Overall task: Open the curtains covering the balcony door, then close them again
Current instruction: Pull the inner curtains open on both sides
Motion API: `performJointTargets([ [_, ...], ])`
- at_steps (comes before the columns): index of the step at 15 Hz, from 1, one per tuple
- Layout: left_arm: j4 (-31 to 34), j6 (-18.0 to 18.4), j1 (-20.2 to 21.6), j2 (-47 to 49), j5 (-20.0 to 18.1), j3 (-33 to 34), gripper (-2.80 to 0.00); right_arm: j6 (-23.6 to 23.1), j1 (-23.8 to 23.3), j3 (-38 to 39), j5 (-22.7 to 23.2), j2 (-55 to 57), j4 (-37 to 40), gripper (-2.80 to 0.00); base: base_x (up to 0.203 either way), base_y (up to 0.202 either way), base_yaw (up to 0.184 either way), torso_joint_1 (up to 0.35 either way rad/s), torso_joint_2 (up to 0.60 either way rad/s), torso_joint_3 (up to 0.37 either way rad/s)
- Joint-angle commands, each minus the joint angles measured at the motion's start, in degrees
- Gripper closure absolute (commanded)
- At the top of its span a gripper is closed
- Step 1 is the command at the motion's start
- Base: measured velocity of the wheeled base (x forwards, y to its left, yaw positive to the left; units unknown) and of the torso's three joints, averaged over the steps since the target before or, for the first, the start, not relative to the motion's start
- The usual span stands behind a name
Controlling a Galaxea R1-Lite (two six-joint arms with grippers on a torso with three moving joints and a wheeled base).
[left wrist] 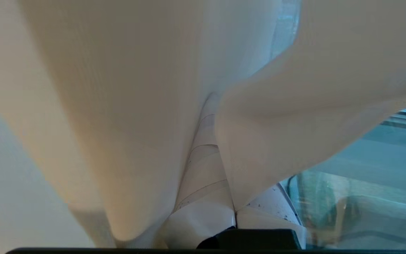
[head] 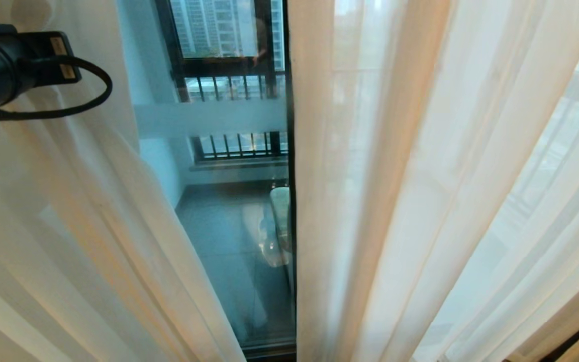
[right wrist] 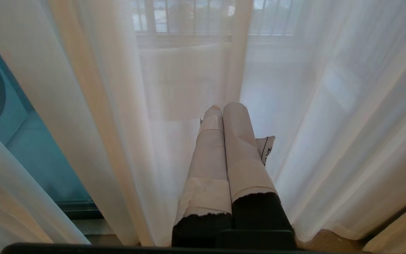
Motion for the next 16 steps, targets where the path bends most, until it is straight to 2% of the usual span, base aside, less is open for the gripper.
performJointTargets([
  [1, -0.07, 0.0, 0.15, 0.08, 0.22, 0.06, 0.0, -0.06, 0.01, 0.0, 0.03, 0.07, -0.01, 0.0, 0.0, 0.186, 0.0, 0.003, 0.01, 0.002],
  [16, 0.02, 0.0, 0.33, -1.15, 0.39, 1.29, 0.0, -0.06, 0.01, 0.0, 0.03, 0.07, -0.01, 0.0, 0.0, 0.19, 0.001, 0.003, 0.0, 0.002],
])
